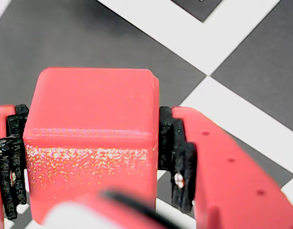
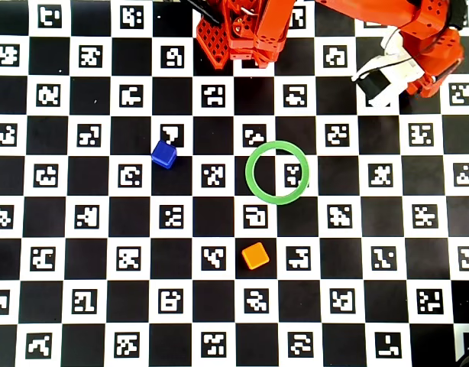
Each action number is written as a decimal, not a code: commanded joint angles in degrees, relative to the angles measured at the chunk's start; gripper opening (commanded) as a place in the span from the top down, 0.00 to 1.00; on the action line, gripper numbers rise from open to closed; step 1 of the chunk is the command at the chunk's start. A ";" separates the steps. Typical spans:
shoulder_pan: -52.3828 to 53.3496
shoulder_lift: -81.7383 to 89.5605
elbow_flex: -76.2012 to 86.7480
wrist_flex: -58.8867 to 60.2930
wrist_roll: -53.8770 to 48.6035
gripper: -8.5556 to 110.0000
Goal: Grab the red cube then put it in the green circle then put the blue cube on top and finally the orange cube on top
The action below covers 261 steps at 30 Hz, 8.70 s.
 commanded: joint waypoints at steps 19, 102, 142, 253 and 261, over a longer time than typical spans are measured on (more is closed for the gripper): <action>26.89 30.59 3.34 10.81 -10.72 0.80; 57.22 22.59 40.08 -20.30 -15.91 0.65; 67.32 32.17 17.67 3.08 -11.87 0.50; 107.14 22.76 39.29 -21.97 -45.70 0.81; 107.05 23.55 39.81 -22.59 -48.08 0.85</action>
